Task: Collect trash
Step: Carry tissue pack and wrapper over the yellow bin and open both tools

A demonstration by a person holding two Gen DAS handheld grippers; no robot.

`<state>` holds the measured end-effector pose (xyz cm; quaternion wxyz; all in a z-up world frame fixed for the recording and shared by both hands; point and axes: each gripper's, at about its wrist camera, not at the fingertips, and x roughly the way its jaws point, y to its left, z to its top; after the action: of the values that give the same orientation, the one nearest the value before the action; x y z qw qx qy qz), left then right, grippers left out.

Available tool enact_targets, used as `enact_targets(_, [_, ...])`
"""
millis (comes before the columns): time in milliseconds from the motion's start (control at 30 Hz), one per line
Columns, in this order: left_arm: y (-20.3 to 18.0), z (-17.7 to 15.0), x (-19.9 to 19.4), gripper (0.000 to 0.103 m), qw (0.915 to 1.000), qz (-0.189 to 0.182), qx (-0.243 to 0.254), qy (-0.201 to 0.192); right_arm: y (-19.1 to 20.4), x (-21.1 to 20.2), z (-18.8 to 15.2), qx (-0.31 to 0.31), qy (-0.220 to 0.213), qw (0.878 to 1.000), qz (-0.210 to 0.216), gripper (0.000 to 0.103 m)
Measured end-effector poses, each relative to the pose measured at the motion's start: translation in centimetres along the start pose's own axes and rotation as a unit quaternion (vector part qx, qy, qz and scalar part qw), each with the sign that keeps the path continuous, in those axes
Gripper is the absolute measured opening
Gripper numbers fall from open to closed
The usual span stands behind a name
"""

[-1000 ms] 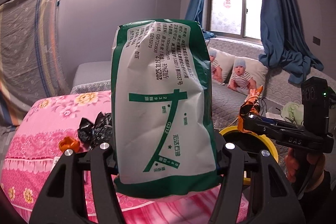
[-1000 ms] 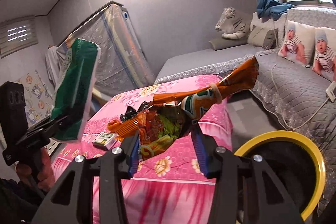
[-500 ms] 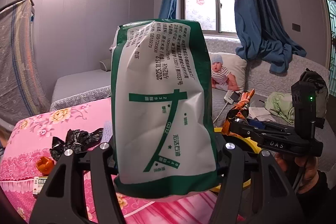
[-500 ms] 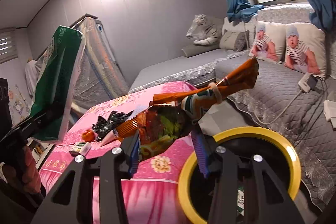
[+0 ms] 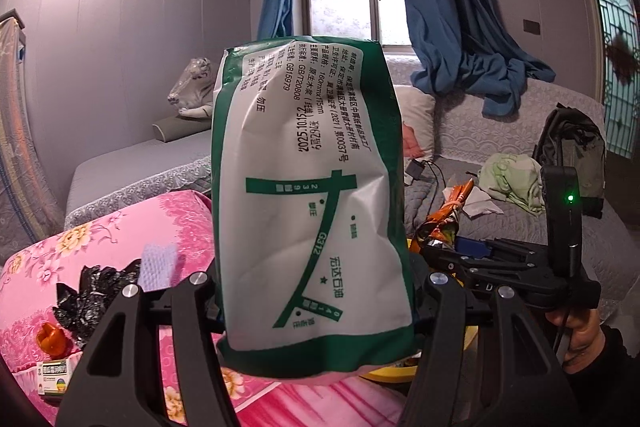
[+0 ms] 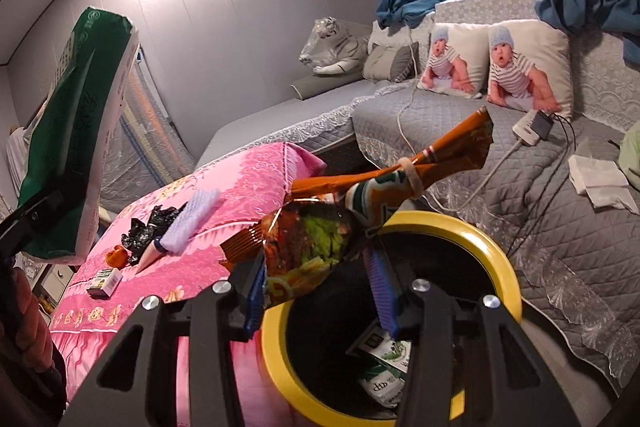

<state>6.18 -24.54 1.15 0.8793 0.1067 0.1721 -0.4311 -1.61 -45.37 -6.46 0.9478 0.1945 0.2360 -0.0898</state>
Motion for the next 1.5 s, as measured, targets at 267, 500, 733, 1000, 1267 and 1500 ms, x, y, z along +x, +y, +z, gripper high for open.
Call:
enact_targets(267, [-1.0, -0.8, 3.3, 0.058, 0.9993, -0.023, 0.001, 0.030, -2.2, 0.8, -1.0, 0.009, 0.020, 0.999, -0.026, 0.042])
enact_targets(500, [-1.0, -1.5, 6.8, 0.058, 0.9974, -0.038, -0.006, 0.061, -3.3, 2.1, -1.8, 0.016, 0.052, 0.998, -0.045, 0.042])
enact_targets(733, [-1.5, -2.3, 10.9, 0.058, 0.9943, -0.053, -0.007, 0.092, -4.2, 3.5, -2.9, 0.024, 0.093, 0.993, -0.065, 0.042])
enact_targets(1000, [-1.1, -3.0, 13.6, 0.059, 0.9909, -0.061, -0.022, 0.118, -4.3, 4.1, -3.2, 0.015, 0.106, 0.991, -0.082, 0.043])
enact_targets(1267, [2.5, -3.2, 12.8, 0.092, 0.9891, -0.039, -0.094, 0.107, -4.8, 2.0, -2.3, 0.026, 0.064, 0.989, -0.129, 0.073])
enact_targets(1500, [3.4, -2.9, 11.4, 0.093, 0.9900, -0.050, -0.099, 0.088, -5.0, 1.3, -1.6, 0.047, 0.053, 0.991, -0.116, 0.075])
